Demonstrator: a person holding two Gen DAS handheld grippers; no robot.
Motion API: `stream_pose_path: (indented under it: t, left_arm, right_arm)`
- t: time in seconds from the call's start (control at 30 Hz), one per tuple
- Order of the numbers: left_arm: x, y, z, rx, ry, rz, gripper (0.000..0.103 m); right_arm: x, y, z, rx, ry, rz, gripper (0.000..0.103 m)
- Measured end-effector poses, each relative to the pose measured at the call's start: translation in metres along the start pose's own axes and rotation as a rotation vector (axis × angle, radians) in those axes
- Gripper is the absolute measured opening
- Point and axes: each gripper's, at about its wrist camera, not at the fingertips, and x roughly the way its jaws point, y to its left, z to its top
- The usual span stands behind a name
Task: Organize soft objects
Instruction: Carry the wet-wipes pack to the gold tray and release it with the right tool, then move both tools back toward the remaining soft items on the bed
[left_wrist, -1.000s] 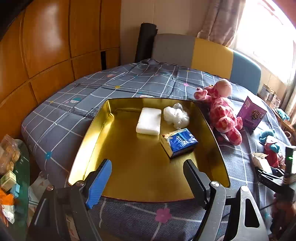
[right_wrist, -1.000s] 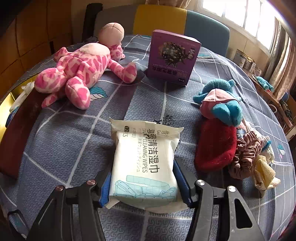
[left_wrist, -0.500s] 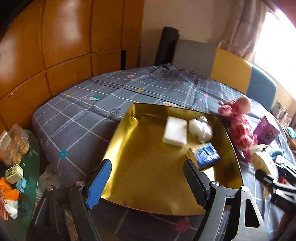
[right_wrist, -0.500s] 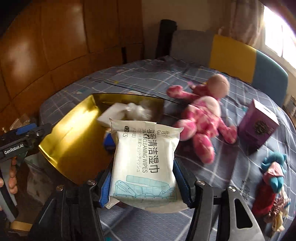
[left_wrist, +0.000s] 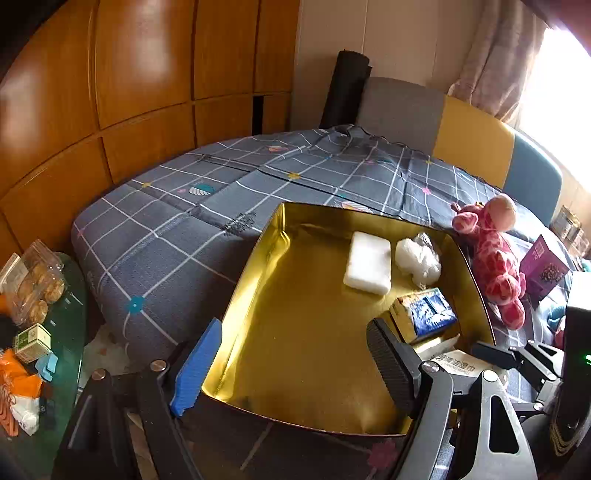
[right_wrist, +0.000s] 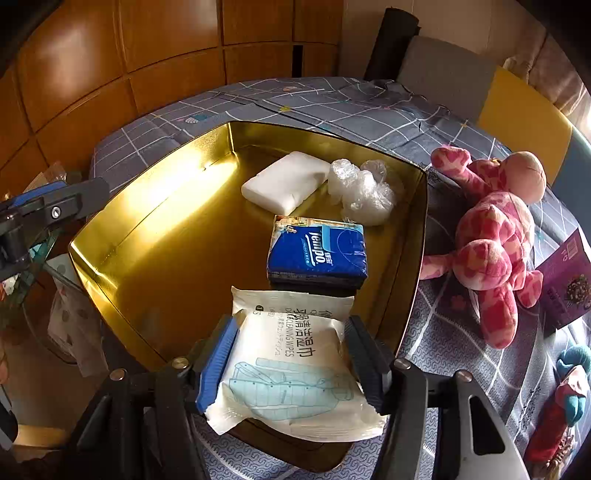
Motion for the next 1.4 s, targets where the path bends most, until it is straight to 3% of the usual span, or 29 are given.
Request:
stream_pose_path:
  t: [0.3,0.57,0.83,1.1,1.4]
  left_arm:
    - [0.000,-0.008,-0.004,0.020,0.002,-0.011,0.081]
    - [-0.003,-0.017,-0.008,0.042,0.004,-0.030,0.082]
    - [-0.004,-0.028,-0.012,0.071,0.003,-0.041,0.082]
    - [-0.009,-0.035,-0.015,0.090,0.000,-0.052,0.083]
    - [-0.015,-0.057,-0.023,0.146,0.004,-0.095,0.083]
  right_arm:
    - [-0.024,-0.005,-0.011,0.059,-0.075,0.003,0.066]
    - [-0.055,-0.013,-0.041,0.127,-0.149,-0.011,0.071]
    - [-0.058,-0.036,-0.056,0.230,-0.138,-0.071,0.071]
    - [-0.067,-0.038,-0.057,0.222,-0.170,-0.084,0.071]
    - [-0.072,-0.047,-0.081,0.258,-0.157,-0.105,0.071]
